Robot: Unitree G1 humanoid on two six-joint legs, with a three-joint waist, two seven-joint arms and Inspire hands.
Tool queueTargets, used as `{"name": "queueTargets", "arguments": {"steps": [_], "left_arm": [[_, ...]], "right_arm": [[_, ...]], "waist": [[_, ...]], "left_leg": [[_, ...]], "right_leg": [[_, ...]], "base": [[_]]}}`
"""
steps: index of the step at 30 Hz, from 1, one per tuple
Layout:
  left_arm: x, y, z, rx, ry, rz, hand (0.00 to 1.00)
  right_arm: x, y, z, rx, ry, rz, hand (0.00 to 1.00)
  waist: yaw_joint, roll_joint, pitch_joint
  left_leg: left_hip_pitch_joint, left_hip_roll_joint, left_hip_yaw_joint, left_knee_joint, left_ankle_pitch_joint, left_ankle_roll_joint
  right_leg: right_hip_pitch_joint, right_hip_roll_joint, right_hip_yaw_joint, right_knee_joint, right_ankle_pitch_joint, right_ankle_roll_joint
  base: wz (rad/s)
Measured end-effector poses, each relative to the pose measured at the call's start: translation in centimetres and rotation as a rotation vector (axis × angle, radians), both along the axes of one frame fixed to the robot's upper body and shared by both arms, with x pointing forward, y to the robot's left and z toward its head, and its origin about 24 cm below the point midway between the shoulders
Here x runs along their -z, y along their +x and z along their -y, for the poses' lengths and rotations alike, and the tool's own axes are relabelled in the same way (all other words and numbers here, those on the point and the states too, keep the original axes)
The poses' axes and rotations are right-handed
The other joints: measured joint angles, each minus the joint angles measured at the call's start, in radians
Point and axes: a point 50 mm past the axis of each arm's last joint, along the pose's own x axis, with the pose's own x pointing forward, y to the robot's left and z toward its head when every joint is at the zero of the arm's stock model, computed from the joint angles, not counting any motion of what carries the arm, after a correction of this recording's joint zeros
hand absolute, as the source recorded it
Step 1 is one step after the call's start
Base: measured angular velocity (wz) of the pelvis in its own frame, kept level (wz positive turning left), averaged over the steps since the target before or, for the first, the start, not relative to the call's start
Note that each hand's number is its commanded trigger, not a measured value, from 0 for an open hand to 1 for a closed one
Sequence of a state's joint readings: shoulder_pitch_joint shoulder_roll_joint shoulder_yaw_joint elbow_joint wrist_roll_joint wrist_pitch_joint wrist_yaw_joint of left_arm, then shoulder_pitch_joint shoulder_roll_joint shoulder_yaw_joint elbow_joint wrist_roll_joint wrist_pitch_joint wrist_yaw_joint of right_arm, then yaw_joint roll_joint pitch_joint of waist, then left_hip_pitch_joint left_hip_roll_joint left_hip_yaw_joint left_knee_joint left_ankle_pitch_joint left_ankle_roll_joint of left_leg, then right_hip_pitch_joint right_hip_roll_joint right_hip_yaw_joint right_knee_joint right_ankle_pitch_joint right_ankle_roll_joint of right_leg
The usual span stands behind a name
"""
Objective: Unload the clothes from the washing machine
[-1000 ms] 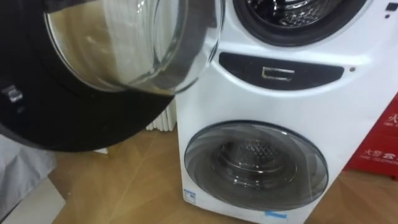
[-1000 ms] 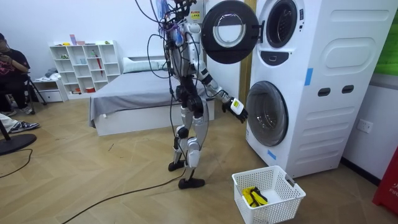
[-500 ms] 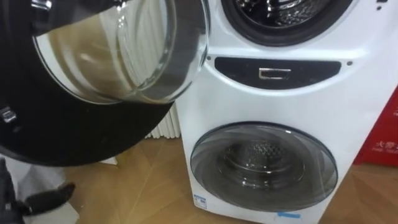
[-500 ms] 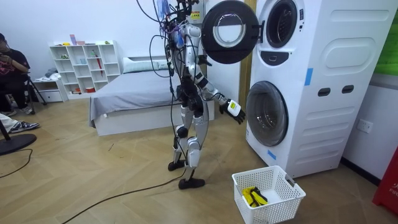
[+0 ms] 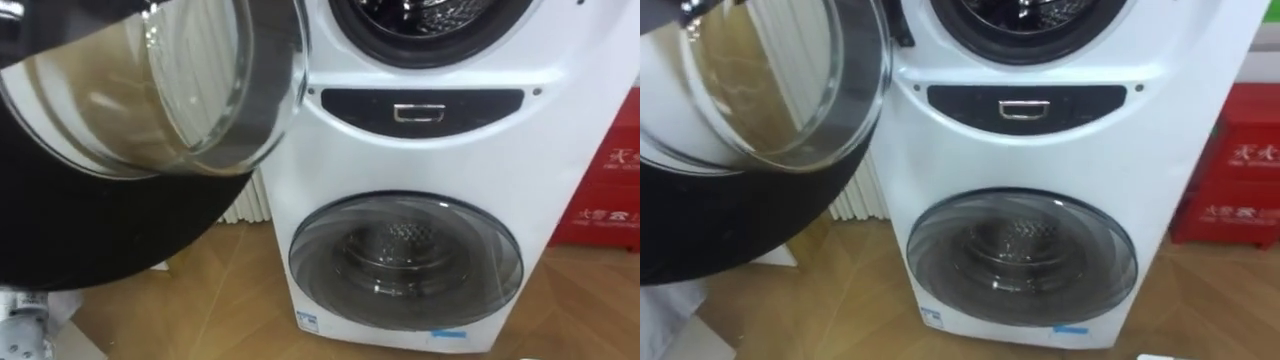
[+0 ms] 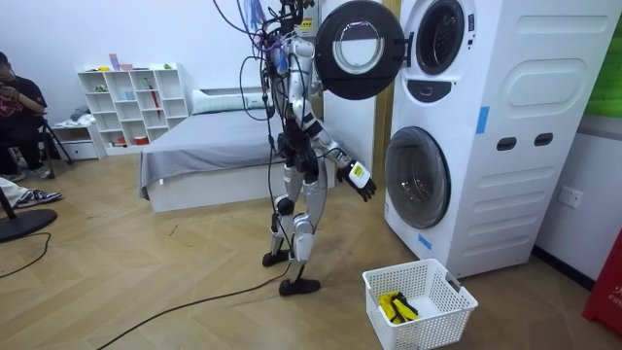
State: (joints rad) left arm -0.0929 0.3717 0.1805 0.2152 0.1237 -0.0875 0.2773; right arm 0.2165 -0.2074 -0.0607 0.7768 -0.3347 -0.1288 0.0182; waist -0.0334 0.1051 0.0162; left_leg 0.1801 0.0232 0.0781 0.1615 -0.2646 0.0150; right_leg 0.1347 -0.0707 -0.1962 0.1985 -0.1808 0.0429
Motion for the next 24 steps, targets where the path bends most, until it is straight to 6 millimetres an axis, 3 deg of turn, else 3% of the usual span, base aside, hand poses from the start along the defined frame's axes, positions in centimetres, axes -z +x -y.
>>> {"name": "queueTargets", "arguments": {"steps": [1,2,3,4,5,6,9,16,24], "left_arm": [[-0.2,0.1,0.3,0.014,0.017,-0.003,0.0],[-0.1,0.2,1.2,0.06,0.07,-0.023,0.0],[-0.1,0.3,1.6,0.085,0.111,-0.038,0.0],[-0.2,0.4,1.6,0.091,0.141,-0.051,0.0],[0.3,0.5,2.3,0.128,0.167,-0.096,0.0],[0.3,0.7,3.4,0.187,0.188,-0.109,0.0],[0.5,0.9,5.3,0.274,0.214,-0.123,0.0],[0.0,0.9,9.2,0.469,0.237,-0.133,0.0],[0.8,0.3,12.6,0.669,0.231,-0.192,0.0]], "right_arm": [[0.0,0.2,0.0,-0.011,-0.002,0.0,0.0],[-0.1,0.5,0.0,-0.022,-0.004,0.0,0.0],[0.0,1.1,-0.6,-0.045,0.007,0.005,0.0],[0.0,1.5,-1.0,-0.063,0.012,0.009,0.0],[0.1,1.5,-1.0,-0.066,0.011,0.001,0.0],[0.2,1.6,-0.9,-0.071,0.007,-0.01,0.0],[0.0,3.0,-1.4,-0.119,0.008,-0.006,0.0],[0.3,3.7,-1.8,-0.102,0.055,-0.024,0.0],[0.5,3.5,-2.2,-0.089,0.104,-0.048,0.0]], "waist": [[0.003,0.005,0.0022],[0.016,0.018,0.0042],[0.023,0.018,0.005],[0.021,0.008,0.0025],[-0.004,0.012,0.0015],[-0.003,0.01,0.0021],[-0.014,0.007,0.0039],[-0.072,-0.007,0.0075],[-0.07,-0.022,-0.0068]], "left_leg": [[0.002,0.003,-0.003,0.0,0.0,0.001],[0.004,0.021,-0.056,0.001,0.002,0.004],[-0.006,0.03,-0.111,0.003,0.002,0.003],[-0.015,0.031,-0.112,0.005,0.001,0.002],[-0.019,0.039,-0.105,0.009,0.0,-0.008],[-0.019,0.04,-0.056,0.008,0.005,-0.016],[-0.014,0.039,0.004,0.002,0.005,-0.015],[-0.018,0.016,0.027,0.006,0.012,-0.004],[-0.017,0.017,0.081,0.008,0.012,-0.004]], "right_leg": [[-0.019,0.001,-0.002,0.023,-0.001,0.001],[-0.071,0.011,0.0,0.087,-0.027,-0.008],[-0.128,0.061,0.035,0.039,-0.015,-0.042],[-0.164,0.083,0.042,-0.003,0.029,-0.064],[-0.168,0.09,0.017,-0.008,0.099,-0.073],[-0.148,0.088,0.031,-0.014,0.101,-0.072],[-0.143,0.089,0.056,-0.012,0.097,-0.065],[-0.155,0.074,0.071,0.003,0.092,-0.051],[-0.184,0.085,0.113,0.025,0.096,-0.057]], "base": [[-0.17],[-0.2],[-0.15],[0.36],[0.6],[0.63],[0.15],[-0.06],[-0.21]]}}
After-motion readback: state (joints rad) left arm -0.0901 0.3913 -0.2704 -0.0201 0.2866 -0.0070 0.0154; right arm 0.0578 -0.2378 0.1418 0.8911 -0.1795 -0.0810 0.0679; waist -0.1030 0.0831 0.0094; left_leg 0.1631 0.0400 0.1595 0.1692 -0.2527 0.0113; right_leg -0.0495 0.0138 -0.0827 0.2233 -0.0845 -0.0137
